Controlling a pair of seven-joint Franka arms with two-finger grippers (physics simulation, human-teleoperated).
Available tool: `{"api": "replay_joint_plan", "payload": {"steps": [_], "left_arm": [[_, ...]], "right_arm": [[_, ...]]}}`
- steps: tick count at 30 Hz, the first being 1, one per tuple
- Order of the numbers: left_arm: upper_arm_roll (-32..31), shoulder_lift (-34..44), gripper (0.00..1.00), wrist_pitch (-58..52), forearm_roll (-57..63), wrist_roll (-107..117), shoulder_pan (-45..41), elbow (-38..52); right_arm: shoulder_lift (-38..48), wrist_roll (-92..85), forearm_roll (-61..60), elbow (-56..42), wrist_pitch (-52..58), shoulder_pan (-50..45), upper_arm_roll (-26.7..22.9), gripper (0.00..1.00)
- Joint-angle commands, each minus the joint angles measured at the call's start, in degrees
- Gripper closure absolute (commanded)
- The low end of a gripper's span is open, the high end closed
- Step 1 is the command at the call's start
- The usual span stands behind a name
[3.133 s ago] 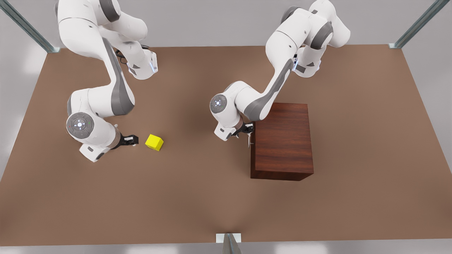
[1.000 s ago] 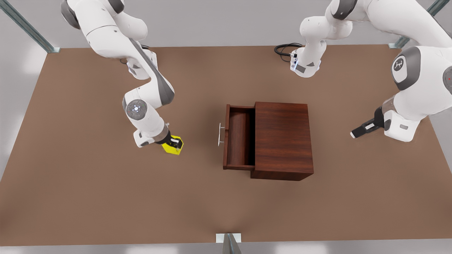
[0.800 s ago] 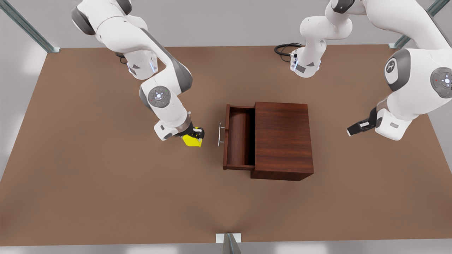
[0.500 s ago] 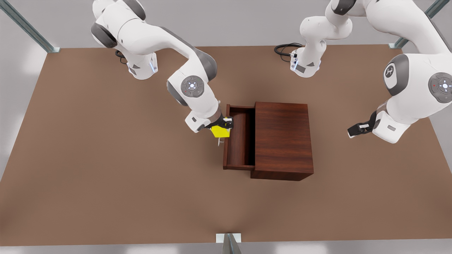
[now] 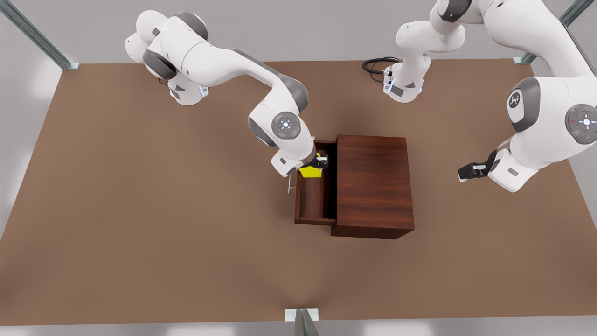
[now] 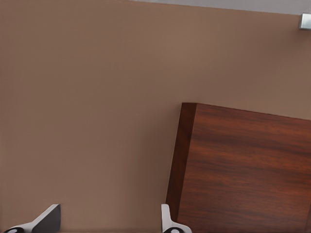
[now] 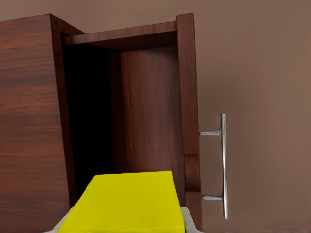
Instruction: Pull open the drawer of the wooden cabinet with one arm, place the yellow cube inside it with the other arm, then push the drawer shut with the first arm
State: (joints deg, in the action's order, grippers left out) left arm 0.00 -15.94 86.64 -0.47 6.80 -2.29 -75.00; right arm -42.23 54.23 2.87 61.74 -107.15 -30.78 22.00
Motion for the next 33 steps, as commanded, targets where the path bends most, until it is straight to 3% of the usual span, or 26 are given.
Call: {"api": "replay_joint_plan", "payload": {"steps": [1, 4, 5, 6, 8, 11, 14, 16, 17, 18, 19, 20, 21, 25, 27, 33], "left_arm": [[0.0, 0.03, 0.0, -0.07, 0.03, -4.95, 0.0, 0.03], [0.0, 0.03, 0.0, -0.07, 0.03, -4.86, 0.0, 0.03], [0.0, -0.06, 0.0, -0.07, 0.03, -4.86, 0.0, 0.03], [0.0, -0.06, 0.0, -0.07, 0.03, -4.69, -0.09, 0.03], [0.0, -0.06, 0.0, 0.02, 0.11, -4.25, -0.44, 0.03], [-0.18, -0.06, 0.0, 0.19, -0.24, -3.55, -0.7, 0.03], [-0.44, -0.67, 0.0, 0.63, -7.18, 21.22, -8.6, 0.11], [-0.44, -2.34, 0.0, 5.36, -7.36, 42.9, -17.03, 0.2], [-0.44, -3.04, 0.01, 8.09, -7.44, 53.71, -19.5, 0.2], [-0.44, -4.28, 0.22, 10.65, -7.09, 69.65, -23.2, 0.2], [-0.44, -5.15, 0.53, 12.23, -7.36, 83.24, -25.21, 0.29], [-0.44, -6.39, 0.72, 14.78, -7.36, 95.13, -27.59, 0.29], [-0.44, -7.62, 0.79, 18.73, -7.44, 106.56, -28.48, 0.29], [-0.79, -13.68, 0.79, 36.4, -8.84, 142.25, -31.82, 0.38], [-0.88, -15.79, 0.79, 42.55, -15.18, 146.13, -31.99, 0.38], [-3.6, -19.92, 0.79, 55.21, -15.71, 154.83, -34.89, 0.99]], "right_arm": [[-0.48, 2.81, 0.65, 0.22, 0.62, -0.34, 0.06, 0.39], [-2.07, 2.19, 1.88, 0.22, -1.13, -1.74, 0.06, 0.38], [-2.07, 2.19, 1.88, 0.22, -1.14, -1.74, 0.06, 0.12], [-1.98, 2.02, 1.97, 0.22, -1.05, -1.74, -0.02, 0.0], [-1.1, -0.18, 1.88, 0.05, -0.43, -0.78, -0.02, 0.0], [8.29, 0.17, 1.97, 0.22, 4.05, 4.93, -0.2, 0.0], [20.25, -15.1, 6.19, 1.8, 19.87, 17.77, -1.25, 0.0], [29.29, -36.26, 2.42, 11.8, 20.75, 20.05, -13.36, 0.0], [33.42, -40.16, -0.4, 18.65, 16.73, 20.14, -16.97, 0.0], [32.92, -48.95, -1.02, 17.99, 14.42, 20.14, -21.02, 0.0], [30.01, -49.75, -0.76, 14.64, 15.12, 19.97, -21.29, 0.0], [29.93, -49.93, -0.49, 14.55, 15.39, 20.14, -21.29, 0.0], [29.75, -50.02, -0.58, 14.81, 15.39, 20.58, -21.47, 0.0], [29.05, -50.28, -0.76, 14.99, 15.3, 20.93, -21.38, 0.0], [29.05, -50.28, -0.76, 14.99, 15.39, 20.93, -21.38, 0.0], [28.34, -50.19, -0.85, 15.08, 15.3, 22.25, -21.38, 0.0]]}}
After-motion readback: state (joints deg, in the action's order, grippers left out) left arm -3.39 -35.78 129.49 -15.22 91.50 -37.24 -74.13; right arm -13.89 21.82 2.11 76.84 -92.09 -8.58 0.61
